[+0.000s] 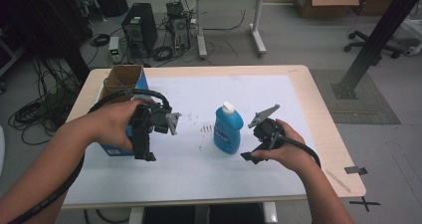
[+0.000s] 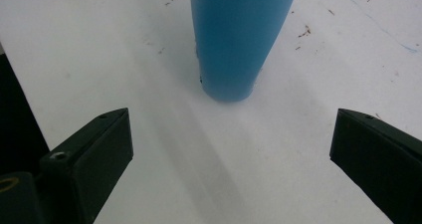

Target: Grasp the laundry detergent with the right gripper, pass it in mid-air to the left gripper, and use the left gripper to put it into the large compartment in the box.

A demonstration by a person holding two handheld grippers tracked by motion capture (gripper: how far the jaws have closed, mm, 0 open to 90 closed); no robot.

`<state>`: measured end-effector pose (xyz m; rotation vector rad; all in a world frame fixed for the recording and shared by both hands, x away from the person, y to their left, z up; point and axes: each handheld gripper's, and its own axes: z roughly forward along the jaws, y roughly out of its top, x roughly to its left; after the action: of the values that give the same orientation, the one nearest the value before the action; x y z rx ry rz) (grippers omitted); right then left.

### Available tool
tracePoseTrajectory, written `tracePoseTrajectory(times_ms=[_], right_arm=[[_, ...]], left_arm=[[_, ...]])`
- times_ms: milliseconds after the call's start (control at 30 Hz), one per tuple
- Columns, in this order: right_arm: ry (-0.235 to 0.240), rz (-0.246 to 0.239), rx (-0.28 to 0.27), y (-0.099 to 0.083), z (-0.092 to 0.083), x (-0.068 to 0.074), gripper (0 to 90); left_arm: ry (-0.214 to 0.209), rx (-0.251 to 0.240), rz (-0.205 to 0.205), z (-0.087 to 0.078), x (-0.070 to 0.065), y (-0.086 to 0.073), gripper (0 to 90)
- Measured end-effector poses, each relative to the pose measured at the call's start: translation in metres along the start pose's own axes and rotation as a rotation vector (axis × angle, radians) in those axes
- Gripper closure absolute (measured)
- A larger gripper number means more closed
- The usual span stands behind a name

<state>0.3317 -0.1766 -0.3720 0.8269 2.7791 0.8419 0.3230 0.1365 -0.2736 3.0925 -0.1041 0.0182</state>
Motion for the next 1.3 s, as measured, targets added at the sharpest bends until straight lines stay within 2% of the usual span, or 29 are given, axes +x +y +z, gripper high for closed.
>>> tracePoseTrajectory(times_ms=[500,700,800,1067,1100,1300], right_arm=[[-0.014,0.075,-0.098,-0.01,0.014,-0.004,2.6],[-0.026,0.078,-0.129,-0.009,0.02,-0.004,2.2],[-0.027,0.078,-0.168,-0.007,0.024,-0.004,2.4],[-0.027,0.078,-0.221,-0.003,0.029,-0.002,1.8],[-0.037,0.07,-0.248,-0.002,0.03,-0.001,1.4],[-0.042,0.059,-0.311,-0.001,0.035,0.002,1.2]], left_arm=[[-0.01,0.011,0.007,0.004,-0.001,0.001,0.2],[-0.011,0.009,0.006,0.004,-0.002,0.001,0.2],[-0.006,0.004,0.003,0.003,-0.003,0.0,0.2],[0.003,-0.006,0.007,-0.001,-0.004,-0.003,0.2],[-0.001,-0.012,0.005,-0.001,-0.004,-0.003,0.2],[-0.003,-0.023,0.013,0.0,-0.005,-0.004,0.2]])
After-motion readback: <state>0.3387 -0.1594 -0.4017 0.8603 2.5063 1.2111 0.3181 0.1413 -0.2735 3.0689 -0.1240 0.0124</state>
